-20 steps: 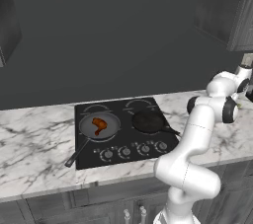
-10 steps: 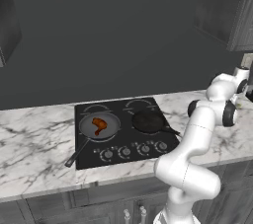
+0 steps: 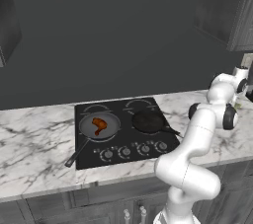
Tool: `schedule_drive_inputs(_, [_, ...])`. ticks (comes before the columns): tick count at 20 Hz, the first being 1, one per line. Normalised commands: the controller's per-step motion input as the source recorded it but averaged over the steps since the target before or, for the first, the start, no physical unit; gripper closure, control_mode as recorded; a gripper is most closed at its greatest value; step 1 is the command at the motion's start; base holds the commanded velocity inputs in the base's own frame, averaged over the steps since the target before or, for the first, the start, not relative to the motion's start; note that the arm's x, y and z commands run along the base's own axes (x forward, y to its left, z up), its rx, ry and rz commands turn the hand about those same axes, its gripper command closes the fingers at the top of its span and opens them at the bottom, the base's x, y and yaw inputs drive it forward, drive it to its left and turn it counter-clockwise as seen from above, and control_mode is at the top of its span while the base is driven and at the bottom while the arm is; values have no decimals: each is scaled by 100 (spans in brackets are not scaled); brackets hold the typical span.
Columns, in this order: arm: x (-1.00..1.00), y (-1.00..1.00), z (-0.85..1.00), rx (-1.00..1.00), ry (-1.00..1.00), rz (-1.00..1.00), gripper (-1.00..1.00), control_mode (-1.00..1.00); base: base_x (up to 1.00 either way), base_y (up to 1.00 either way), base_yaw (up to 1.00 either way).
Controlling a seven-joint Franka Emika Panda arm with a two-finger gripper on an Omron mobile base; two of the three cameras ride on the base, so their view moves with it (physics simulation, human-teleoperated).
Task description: Place both pans onto different burners. Then place the lemon wedge and the chicken drumstick on different pans.
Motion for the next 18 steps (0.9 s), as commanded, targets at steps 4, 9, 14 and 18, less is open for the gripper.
schedule_drive_inputs(4, [3,-4,-11,0,0,1,-100,-100,0,0,0])
schedule_drive_inputs(9, [0,0,-31,0,0,0,100,-100,0,0,0])
schedule_drive_inputs(14, [0,0,-6,0,1,0,100,-100,0,0,0])
schedule_drive_inputs(18, [0,0,0,0,0,0,100,-100,0,0,0])
